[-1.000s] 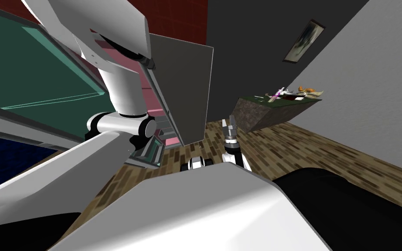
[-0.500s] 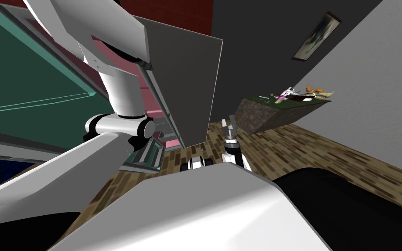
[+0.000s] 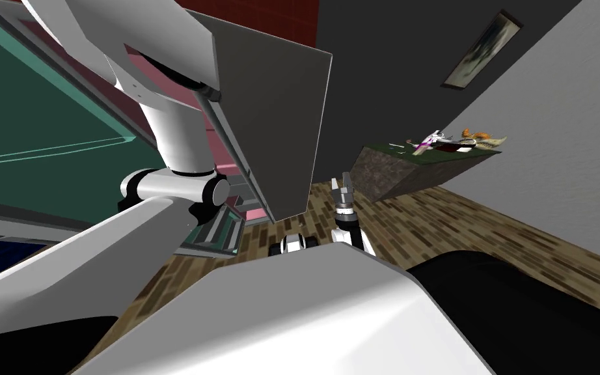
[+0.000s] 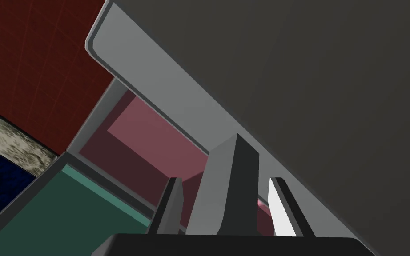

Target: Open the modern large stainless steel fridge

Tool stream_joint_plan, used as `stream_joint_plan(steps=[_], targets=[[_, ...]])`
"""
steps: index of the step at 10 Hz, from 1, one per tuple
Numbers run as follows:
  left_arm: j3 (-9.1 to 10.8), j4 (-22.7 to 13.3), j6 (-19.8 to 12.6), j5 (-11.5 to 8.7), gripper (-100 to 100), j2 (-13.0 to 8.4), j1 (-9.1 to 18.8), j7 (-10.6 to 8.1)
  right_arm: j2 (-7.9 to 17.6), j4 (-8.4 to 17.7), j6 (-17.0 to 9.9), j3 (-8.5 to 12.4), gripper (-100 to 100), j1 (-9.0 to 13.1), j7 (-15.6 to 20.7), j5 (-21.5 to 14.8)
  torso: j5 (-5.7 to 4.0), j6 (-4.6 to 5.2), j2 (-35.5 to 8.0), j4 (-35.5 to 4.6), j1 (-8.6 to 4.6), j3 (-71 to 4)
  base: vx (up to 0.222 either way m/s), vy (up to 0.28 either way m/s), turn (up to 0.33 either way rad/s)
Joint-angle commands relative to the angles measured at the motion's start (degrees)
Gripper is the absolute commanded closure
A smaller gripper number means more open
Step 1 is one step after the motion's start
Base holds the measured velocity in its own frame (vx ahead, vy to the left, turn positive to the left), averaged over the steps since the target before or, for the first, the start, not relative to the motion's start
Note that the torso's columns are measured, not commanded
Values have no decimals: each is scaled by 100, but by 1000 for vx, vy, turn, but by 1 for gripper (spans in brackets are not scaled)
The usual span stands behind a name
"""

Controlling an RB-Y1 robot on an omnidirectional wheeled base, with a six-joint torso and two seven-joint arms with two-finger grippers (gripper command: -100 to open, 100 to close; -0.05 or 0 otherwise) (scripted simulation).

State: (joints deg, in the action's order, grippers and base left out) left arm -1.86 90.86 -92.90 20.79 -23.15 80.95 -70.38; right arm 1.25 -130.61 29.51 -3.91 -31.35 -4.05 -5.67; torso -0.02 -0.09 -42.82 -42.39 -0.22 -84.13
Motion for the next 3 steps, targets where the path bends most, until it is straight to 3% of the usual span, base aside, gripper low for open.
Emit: stream_joint_plan(steps=[1,3], targets=[[-100,-11,-227,214,100,-115,4,-63,0,0,0,0,0,1,0,0,-2,5,10,-1,5,-12,-143,-250,86],[-185,11,-422,404,100,-220,20,-112,0,0,0,-1,0,1,0,0,-14,11,30,-11,1,-29,-98,-242,100]])
